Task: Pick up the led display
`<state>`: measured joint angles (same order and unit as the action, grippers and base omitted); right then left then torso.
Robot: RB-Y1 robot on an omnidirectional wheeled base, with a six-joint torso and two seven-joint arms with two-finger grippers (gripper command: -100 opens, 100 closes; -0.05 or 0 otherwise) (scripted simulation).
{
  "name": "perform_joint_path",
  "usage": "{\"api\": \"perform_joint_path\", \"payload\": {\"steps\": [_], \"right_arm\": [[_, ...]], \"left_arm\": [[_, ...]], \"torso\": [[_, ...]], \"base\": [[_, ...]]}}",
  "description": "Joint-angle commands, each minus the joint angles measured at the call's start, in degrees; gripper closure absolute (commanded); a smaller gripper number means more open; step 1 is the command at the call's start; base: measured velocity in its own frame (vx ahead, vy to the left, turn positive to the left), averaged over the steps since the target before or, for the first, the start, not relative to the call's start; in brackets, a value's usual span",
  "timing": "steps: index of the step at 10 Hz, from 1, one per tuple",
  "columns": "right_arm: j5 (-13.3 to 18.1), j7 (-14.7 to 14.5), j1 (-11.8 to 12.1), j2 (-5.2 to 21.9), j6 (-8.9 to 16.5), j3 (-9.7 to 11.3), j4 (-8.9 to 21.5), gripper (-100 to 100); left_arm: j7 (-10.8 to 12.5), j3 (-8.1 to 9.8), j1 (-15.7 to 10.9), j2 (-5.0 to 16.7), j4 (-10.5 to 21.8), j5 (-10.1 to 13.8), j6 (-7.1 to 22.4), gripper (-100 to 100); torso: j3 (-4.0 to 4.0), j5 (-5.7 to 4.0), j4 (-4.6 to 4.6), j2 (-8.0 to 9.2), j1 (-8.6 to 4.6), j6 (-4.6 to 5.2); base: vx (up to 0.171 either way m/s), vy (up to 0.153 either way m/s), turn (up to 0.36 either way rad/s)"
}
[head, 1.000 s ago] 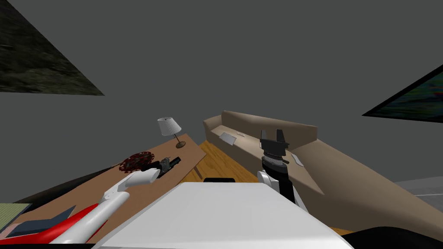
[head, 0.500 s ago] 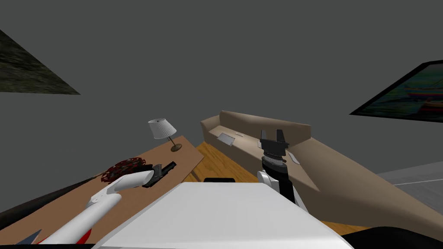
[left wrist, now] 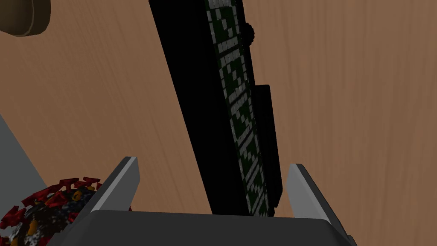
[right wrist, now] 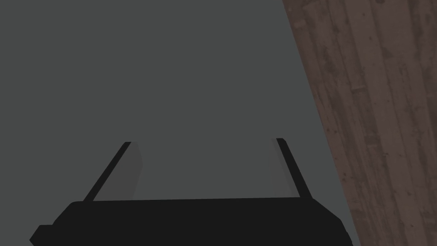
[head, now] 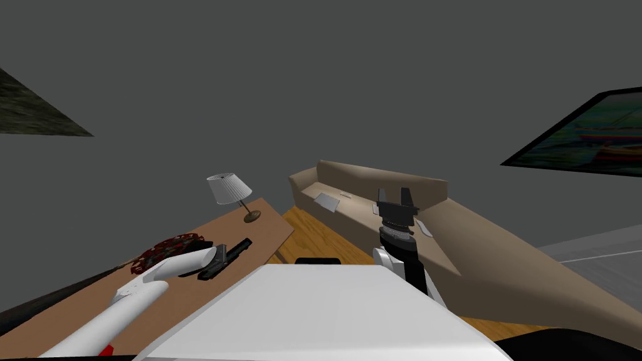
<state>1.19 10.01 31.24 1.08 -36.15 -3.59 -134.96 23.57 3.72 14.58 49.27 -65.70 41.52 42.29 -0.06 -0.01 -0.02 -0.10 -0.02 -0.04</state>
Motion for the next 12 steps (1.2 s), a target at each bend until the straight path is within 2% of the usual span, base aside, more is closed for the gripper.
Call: {"api": "perform_joint_path", "payload": {"steps": [1, 2, 3, 4, 5, 6, 8, 10, 12], "right_arm": [[0.0, 0.0, 0.0, 0.0, 0.0, 0.0, 0.0, 0], [0.0, 0.0, 0.0, 0.0, 0.0, 0.0, 0.0, 0], [0.0, 0.0, 0.0, 0.0, 0.0, 0.0, 0.0, 0], [0.0, 0.0, 0.0, 0.0, 0.0, 0.0, 0.0, 0], [0.0, 0.0, 0.0, 0.0, 0.0, 0.0, 0.0, 0], [0.0, 0.0, 0.0, 0.0, 0.0, 0.0, 0.0, 0], [0.0, 0.0, 0.0, 0.0, 0.0, 0.0, 0.0, 0], [0.0, 0.0, 0.0, 0.0, 0.0, 0.0, 0.0, 0], [0.0, 0.0, 0.0, 0.0, 0.0, 0.0, 0.0, 0]], "left_arm": [[-0.6, 0.33, -0.1, 1.2, 2.9, 2.8, 2.9, -100], [-0.6, 0.33, -0.1, 1.2, 3.2, 2.8, 3.2, -100], [-1.3, 0.52, -0.4, 2.1, 5.7, 5.3, 5.4, -100], [-1.3, 0.52, -0.4, 2.1, 5.9, 5.3, 5.6, -100], [-2.0, 0.69, -0.6, 2.9, 7.7, 7.6, 7.9, -100], [-2.0, 0.69, -0.6, 2.9, 8.5, 7.6, 7.9, -100], [-3.5, 0.99, -1.1, 4.2, 12.8, 12.0, 11.6, -100], [-3.5, 0.99, -1.1, 4.2, 13.2, 12.0, 12.0, -100], [-4.9, 1.21, -1.4, 5.1, 17.1, 15.7, 15.3, -100]], "torso": [[0.0, 0.0, 0.0, 0.0, 0.0, 0.0], [-0.03, -0.01, -0.01, -0.05, 0.0, 0.01], [-0.03, 0.0, -0.01, -0.05, 0.0, -0.01], [-0.03, 0.0, -0.01, -0.05, 0.03, 0.0], [-0.01, 0.01, -0.01, -0.01, 0.02, -0.01], [-0.02, 0.0, 0.0, -0.03, 0.01, 0.01], [0.0, 0.0, 0.0, 0.01, 0.0, 0.0], [-0.02, 0.01, -0.01, -0.02, 0.02, -0.01], [0.03, 0.0, 0.01, 0.06, 0.0, 0.0]], "base": [[0.058, -0.001, -0.122], [0.054, 0.005, -0.051], [0.057, 0.01, -0.087], [0.039, 0.011, -0.049], [0.048, 0.003, -0.097], [0.04, 0.002, -0.048], [0.046, 0.007, -0.094], [0.034, 0.01, -0.028], [0.03, 0.008, -0.092]]}}
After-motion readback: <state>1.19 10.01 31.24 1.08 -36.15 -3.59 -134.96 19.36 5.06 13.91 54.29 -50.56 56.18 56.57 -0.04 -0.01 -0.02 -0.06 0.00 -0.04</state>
